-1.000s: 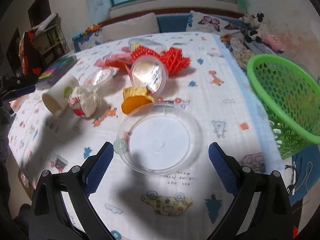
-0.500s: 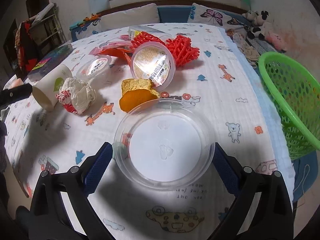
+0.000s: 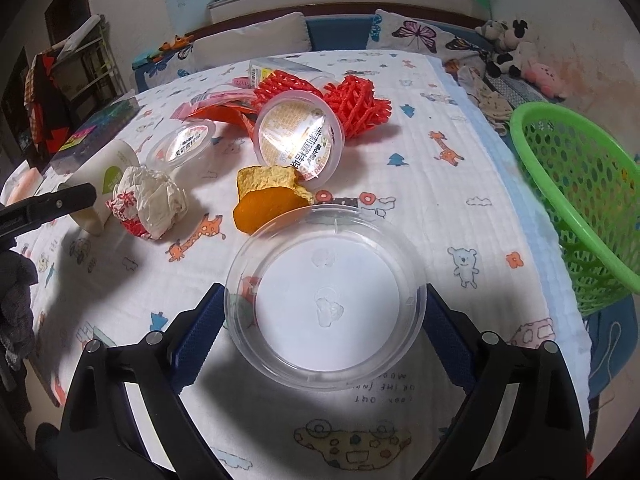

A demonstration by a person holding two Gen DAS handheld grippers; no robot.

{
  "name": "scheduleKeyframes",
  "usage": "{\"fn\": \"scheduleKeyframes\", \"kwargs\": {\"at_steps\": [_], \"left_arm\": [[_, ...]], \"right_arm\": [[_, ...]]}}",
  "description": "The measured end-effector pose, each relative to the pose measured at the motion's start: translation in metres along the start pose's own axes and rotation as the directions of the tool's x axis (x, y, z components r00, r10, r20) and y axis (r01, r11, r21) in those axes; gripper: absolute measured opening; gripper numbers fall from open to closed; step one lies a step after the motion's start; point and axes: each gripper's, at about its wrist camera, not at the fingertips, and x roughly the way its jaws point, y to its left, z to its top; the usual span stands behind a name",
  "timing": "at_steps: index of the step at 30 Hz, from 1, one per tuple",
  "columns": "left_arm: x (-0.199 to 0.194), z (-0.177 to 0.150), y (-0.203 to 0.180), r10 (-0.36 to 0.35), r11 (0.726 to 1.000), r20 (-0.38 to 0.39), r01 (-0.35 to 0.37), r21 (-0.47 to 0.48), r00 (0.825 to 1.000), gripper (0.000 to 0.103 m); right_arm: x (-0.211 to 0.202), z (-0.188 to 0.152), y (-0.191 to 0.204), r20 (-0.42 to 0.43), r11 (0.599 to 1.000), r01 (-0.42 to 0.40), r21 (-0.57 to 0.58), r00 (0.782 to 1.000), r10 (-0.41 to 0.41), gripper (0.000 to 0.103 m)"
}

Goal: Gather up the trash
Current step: 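Grasp the clear plastic lid with the right tool while the left tool grasps the paper cup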

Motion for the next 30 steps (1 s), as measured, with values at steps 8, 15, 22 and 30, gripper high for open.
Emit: {"fn": "scheduleKeyframes", "kwargs": {"at_steps": [8, 15, 22, 30], "left_arm": [[0.002, -0.002, -0.002, 0.008, 1.0, -0.003, -0.008, 0.006, 1.0, 0.073], [-0.014, -0.001, -0.001, -0.009, 1.0, 0.018, 0.009, 0.006, 1.0, 0.068], [-0.042, 0.01, -0.004, -0.051, 0.999, 0.042, 0.051, 0.005, 0.998, 0.068], [-0.069, 0.032, -0.025, -0.122, 0.991, 0.082, 0.118, 0.057, 0.989, 0.067]], "right_arm": [[-0.008, -0.001, 0.0, 0.016, 0.999, -0.03, 0.017, 0.999, 0.03, 0.093], [-0.023, 0.003, -0.003, 0.048, 0.997, -0.061, 0.042, 0.997, 0.059, 0.093], [-0.045, 0.012, -0.012, 0.094, 0.993, -0.088, 0.077, 0.992, 0.08, 0.093], [-0.07, 0.024, -0.048, 0.15, 0.984, -0.093, 0.155, 0.986, 0.07, 0.093]]}}
